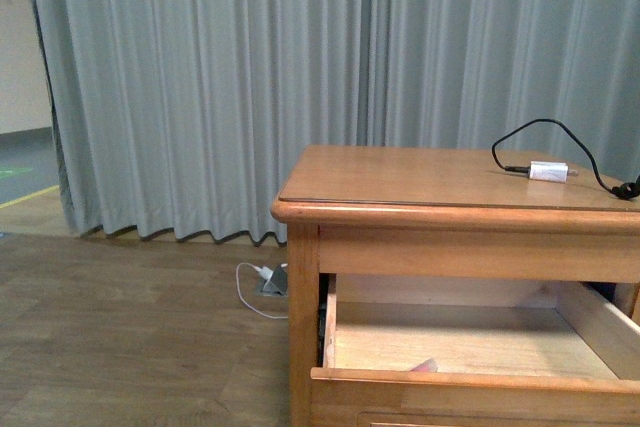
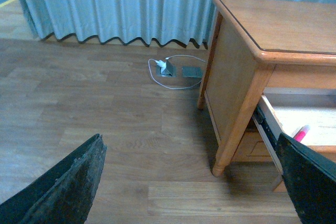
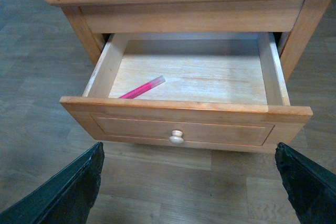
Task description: Place pink marker in drawer with both arms
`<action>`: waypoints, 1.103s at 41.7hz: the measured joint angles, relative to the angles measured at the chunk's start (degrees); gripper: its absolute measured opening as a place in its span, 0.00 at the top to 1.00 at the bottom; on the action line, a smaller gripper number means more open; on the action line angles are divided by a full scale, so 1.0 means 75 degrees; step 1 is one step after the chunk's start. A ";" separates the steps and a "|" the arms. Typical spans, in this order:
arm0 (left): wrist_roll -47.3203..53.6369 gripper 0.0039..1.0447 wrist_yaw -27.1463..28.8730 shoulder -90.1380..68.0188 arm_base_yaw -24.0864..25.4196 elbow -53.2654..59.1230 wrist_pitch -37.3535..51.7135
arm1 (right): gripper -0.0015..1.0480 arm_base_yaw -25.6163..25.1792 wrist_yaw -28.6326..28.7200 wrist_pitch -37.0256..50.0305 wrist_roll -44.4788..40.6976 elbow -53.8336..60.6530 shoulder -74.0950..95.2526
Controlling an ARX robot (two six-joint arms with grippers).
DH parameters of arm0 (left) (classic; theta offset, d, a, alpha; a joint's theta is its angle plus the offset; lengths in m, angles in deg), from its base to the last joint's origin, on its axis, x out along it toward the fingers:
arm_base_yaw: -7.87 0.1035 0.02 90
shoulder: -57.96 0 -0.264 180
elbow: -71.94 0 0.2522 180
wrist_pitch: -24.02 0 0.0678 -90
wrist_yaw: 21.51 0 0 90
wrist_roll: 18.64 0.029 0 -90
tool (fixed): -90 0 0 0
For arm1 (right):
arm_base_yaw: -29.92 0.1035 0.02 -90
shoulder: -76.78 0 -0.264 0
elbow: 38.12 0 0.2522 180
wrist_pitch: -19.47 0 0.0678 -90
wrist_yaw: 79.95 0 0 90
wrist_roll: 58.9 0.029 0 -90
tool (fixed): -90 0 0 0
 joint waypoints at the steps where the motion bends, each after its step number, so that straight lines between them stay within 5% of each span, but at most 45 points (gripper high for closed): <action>1: -0.0061 0.06 -0.0026 0.0175 0.0087 0.0175 -0.0017 | 0.08 0.0000 0.0000 0.0000 0.0000 0.0000 0.0000; 9: -0.0227 0.06 -0.0035 0.0487 0.0210 0.0472 -0.0041 | 0.08 0.0000 0.0000 0.0000 0.0000 0.0000 0.0000; 20: -0.0157 0.57 0.1163 0.1419 -0.0571 0.1804 0.1040 | 0.08 0.0000 0.0000 0.0000 0.0000 0.0000 0.0000; 31: -0.0149 0.95 0.2200 0.2049 -0.1536 0.2358 0.1032 | 0.08 0.0000 0.0000 0.0000 0.0000 0.0000 0.0000; 46: -0.0131 0.96 0.2253 0.2973 -0.1679 0.2943 0.0702 | 0.08 0.0000 -0.0003 0.0000 0.0000 0.0000 0.0000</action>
